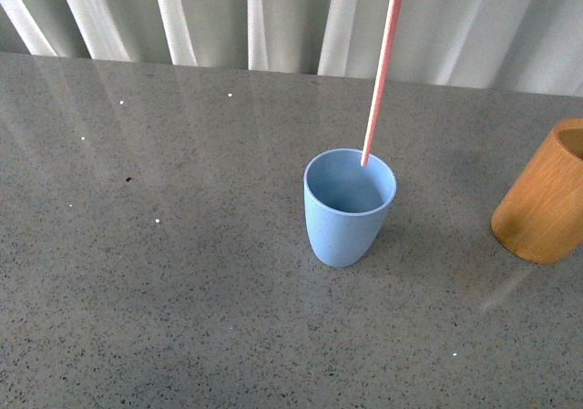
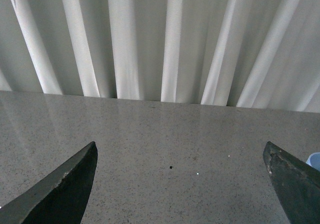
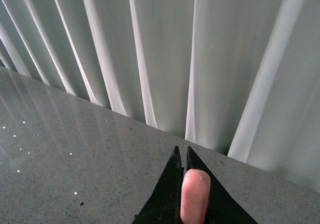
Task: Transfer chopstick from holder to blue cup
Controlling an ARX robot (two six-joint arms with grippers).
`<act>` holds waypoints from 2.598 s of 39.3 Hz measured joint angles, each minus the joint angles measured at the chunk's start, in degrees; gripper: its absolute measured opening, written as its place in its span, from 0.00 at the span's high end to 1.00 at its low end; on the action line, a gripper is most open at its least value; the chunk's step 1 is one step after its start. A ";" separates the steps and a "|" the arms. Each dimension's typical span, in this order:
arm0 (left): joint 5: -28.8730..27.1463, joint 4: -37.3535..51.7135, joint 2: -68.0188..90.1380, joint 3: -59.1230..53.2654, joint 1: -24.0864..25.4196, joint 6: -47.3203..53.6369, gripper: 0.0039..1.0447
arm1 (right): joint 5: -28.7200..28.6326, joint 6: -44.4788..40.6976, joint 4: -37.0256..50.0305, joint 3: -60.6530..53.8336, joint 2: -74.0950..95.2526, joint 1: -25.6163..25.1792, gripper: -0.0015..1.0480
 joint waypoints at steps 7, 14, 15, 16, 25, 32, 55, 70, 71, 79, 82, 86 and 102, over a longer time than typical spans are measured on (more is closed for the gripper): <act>0.00 0.00 0.00 0.00 0.00 0.00 0.06 | -0.72 -0.02 2.64 1.16 4.74 -1.14 0.99; 0.00 0.00 0.00 0.00 0.00 0.00 0.06 | -0.87 -0.07 3.32 3.34 9.38 -1.51 0.99; 0.00 0.00 0.00 0.00 0.00 0.02 0.06 | -0.87 -0.07 3.56 3.43 9.86 -1.49 0.99; 0.00 0.00 0.00 0.00 0.00 0.00 0.06 | -0.85 -0.04 3.78 3.52 10.51 -1.42 0.99; 0.00 0.00 0.00 0.00 0.00 0.02 0.06 | -0.09 0.02 5.07 3.48 14.01 0.02 0.99; 0.00 0.00 0.00 0.00 0.00 0.00 0.06 | 1.27 0.37 5.55 2.82 16.61 1.46 0.90; 0.00 0.00 0.00 0.00 0.00 0.00 0.06 | 10.08 -0.04 1.11 -4.31 0.02 -0.83 0.09; -0.02 0.00 0.00 0.00 0.00 0.00 0.06 | 33.00 -4.15 -25.94 -21.99 -38.58 -10.58 0.10; 0.02 0.00 0.00 0.00 0.00 0.02 0.06 | 32.98 -4.17 -26.01 -22.10 -39.63 -10.58 0.10; -0.15 0.00 0.00 0.00 0.00 0.00 0.06 | 11.61 -4.09 -12.02 -31.28 -45.55 -16.57 0.47; -0.11 0.00 0.00 0.00 0.00 0.00 0.06 | 10.23 -4.09 -12.57 -33.68 -48.54 -18.49 0.64; -0.11 0.00 0.00 0.00 0.00 0.00 0.06 | 8.85 -4.09 -13.64 -35.60 -51.36 -20.09 0.80; -0.04 0.00 0.00 0.00 0.00 0.00 0.06 | 1.49 -4.04 -21.53 -40.54 -64.46 -27.34 0.99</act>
